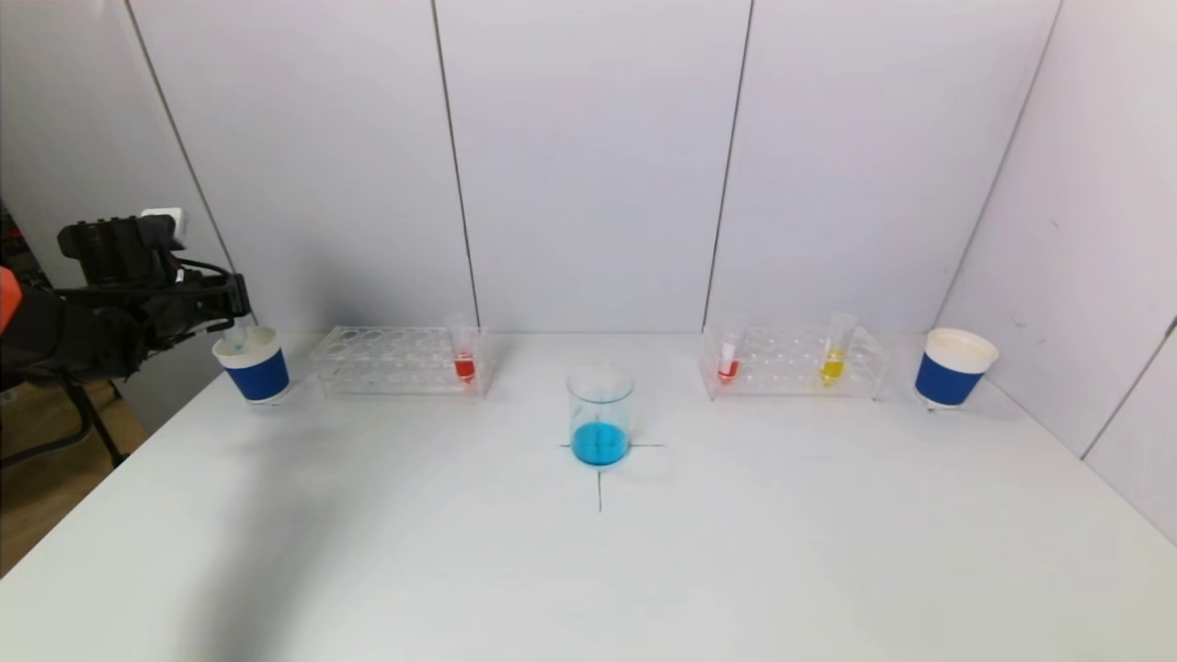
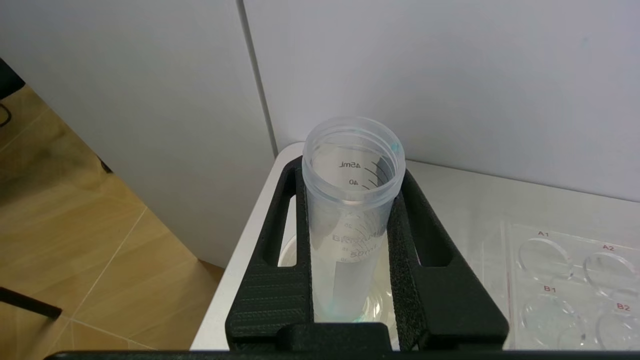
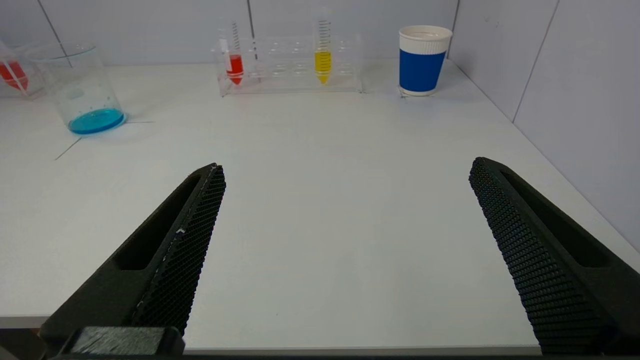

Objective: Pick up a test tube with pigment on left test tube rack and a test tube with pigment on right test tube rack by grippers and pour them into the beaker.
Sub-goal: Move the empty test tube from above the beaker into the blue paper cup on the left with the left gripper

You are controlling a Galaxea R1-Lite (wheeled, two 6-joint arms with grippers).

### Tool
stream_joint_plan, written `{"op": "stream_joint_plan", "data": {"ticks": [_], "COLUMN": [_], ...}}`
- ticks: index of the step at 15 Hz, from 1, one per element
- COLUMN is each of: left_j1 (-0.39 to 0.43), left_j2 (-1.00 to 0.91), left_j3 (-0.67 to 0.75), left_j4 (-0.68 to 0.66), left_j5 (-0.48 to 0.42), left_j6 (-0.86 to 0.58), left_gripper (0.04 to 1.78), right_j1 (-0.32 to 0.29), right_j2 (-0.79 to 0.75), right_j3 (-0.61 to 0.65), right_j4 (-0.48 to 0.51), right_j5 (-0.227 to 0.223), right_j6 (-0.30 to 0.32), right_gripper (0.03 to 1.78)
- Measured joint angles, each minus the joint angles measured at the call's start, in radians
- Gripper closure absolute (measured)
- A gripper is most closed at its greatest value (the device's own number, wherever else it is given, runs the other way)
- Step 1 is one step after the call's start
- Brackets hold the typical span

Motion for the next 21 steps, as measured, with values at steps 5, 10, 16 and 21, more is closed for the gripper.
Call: {"op": "stream_joint_plan", "data": {"ticks": [5,10,16,21], "left_j1": [0.0,0.0,0.0,0.001], "left_j2": [0.019,0.025,0.026,0.026], "left_j3": [0.041,0.061,0.07,0.074], "left_j4": [-0.061,-0.061,-0.062,-0.063], "left_j5": [0.0,0.0,0.0,-0.001], "left_j6": [0.002,0.0,-0.002,-0.002], "left_gripper": [1.37,1.37,1.37,1.37], "right_j1": [0.0,0.0,0.0,0.0], "right_j2": [0.0,0.0,0.0,0.0], "right_j3": [0.0,0.0,0.0,0.0], "right_j4": [0.0,0.0,0.0,0.0], "right_j5": [0.0,0.0,0.0,0.0], "right_j6": [0.0,0.0,0.0,0.0], "right_gripper": [0.04,0.04,0.04,0.04]}}
